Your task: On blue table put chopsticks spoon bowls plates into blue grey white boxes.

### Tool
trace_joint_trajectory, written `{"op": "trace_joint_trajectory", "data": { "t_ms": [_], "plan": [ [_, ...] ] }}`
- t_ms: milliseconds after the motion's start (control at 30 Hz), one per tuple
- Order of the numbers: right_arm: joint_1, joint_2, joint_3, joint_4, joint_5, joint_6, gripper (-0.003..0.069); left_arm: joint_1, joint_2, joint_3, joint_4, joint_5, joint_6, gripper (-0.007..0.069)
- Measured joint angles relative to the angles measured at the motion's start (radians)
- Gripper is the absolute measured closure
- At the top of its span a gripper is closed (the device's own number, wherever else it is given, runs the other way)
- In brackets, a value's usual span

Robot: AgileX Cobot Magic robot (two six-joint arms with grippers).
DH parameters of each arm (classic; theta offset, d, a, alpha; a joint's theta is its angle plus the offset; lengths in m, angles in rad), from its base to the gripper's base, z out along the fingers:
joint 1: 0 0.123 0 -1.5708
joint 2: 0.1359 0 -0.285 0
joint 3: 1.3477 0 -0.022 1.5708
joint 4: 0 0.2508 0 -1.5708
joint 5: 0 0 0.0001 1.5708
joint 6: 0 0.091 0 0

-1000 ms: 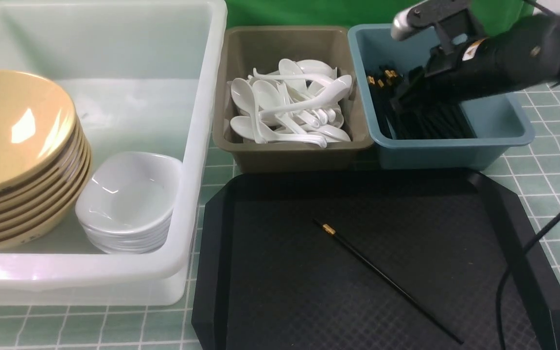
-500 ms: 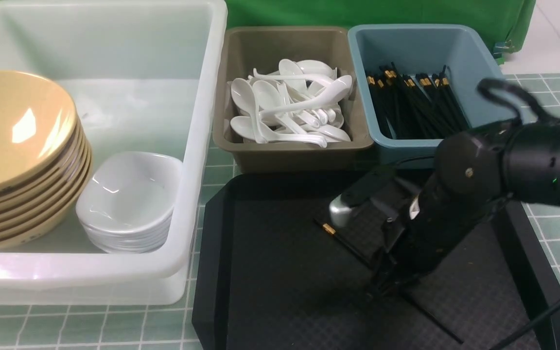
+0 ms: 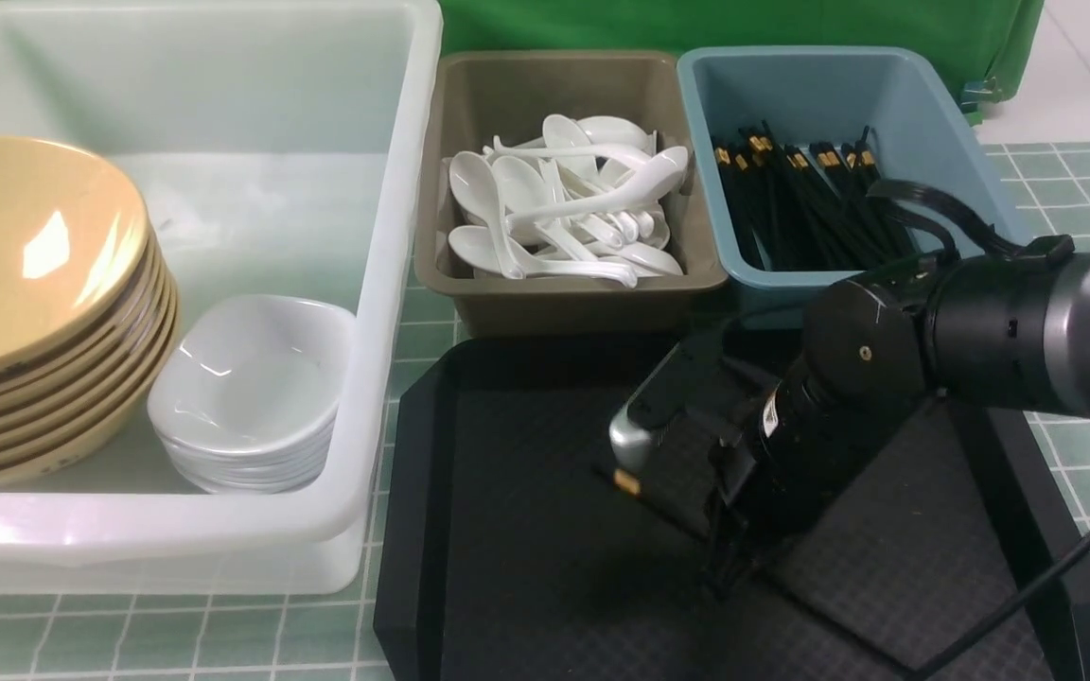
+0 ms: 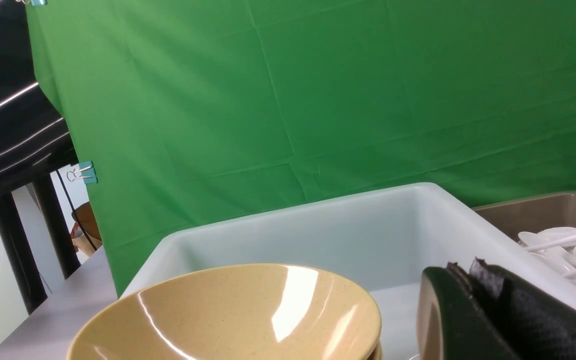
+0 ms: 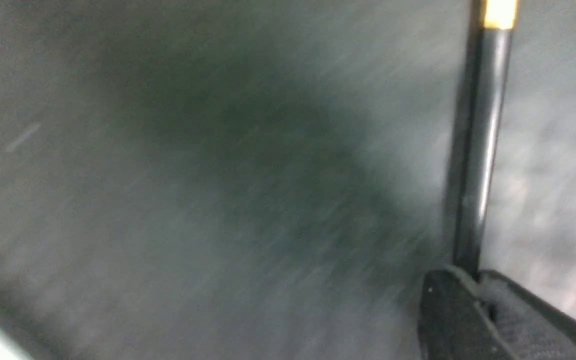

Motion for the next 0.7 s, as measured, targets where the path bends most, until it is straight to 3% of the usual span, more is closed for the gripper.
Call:
{"op": "trace_joint_trajectory", "data": {
  "t_ms": [167,233,400,433,533,700],
  "plan": [
    [0.037,-0.179,-0.064,0.005,0.028,-0.054,0.0592,0.000,0.000,0.000,0.000,-0.001,0.000,0.0620],
    [0.031,-0.303,-0.107,0.006,-0.080,-0.105,0.0592,0.000,0.000,0.000,0.000,-0.002,0.000,0.0620],
    [-0.107,-0.364,-0.119,-0.008,-0.583,-0.129,0.0592,0.000,0.000,0.000,0.000,-0.008,0.000,0.0620],
    [-0.121,-0.356,-0.119,-0.009,-0.624,-0.125,0.0592,0.000,0.000,0.000,0.000,-0.008,0.000,0.0620],
    [-0.218,-0.238,-0.119,-0.009,-0.964,-0.020,0.0592,0.000,0.000,0.000,0.000,-0.008,0.000,0.0620],
    [-0.295,-0.053,-0.127,-0.009,-1.158,0.152,0.0576,0.000,0.000,0.000,0.000,-0.008,0.000,0.0620]
  ]
}}
